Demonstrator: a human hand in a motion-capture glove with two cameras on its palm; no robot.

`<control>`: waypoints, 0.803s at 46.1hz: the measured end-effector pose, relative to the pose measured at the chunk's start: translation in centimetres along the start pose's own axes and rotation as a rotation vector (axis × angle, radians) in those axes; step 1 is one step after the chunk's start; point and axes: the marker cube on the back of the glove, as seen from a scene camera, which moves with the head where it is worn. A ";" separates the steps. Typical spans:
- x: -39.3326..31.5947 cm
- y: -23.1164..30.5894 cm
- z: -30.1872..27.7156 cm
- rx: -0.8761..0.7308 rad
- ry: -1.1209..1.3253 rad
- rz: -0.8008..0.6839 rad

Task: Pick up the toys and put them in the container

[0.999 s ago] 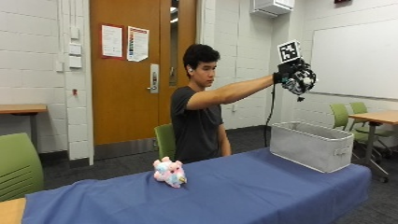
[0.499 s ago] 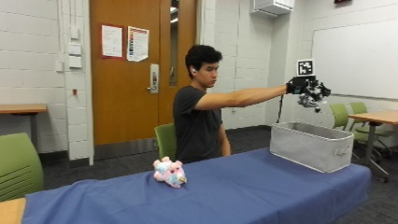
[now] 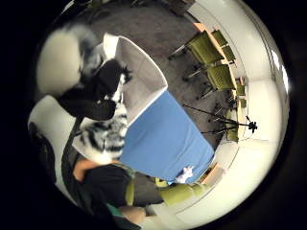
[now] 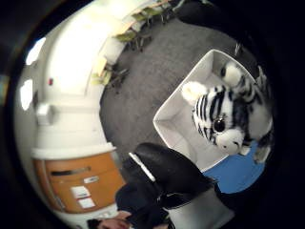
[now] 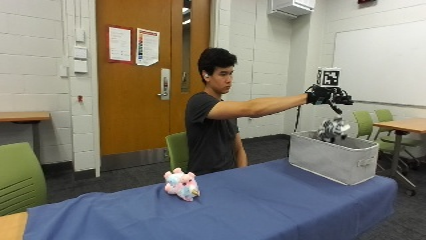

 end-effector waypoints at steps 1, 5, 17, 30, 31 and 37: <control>0.3 0.0 -0.1 0.004 0.016 0.016; 6.0 1.6 -1.2 0.032 0.072 0.056; 2.1 2.9 -2.5 0.124 0.206 0.101; 9.1 12.8 -5.8 0.208 0.188 0.182; 9.9 13.8 -6.0 0.210 0.182 0.182; 13.3 21.5 -7.3 0.190 0.031 0.011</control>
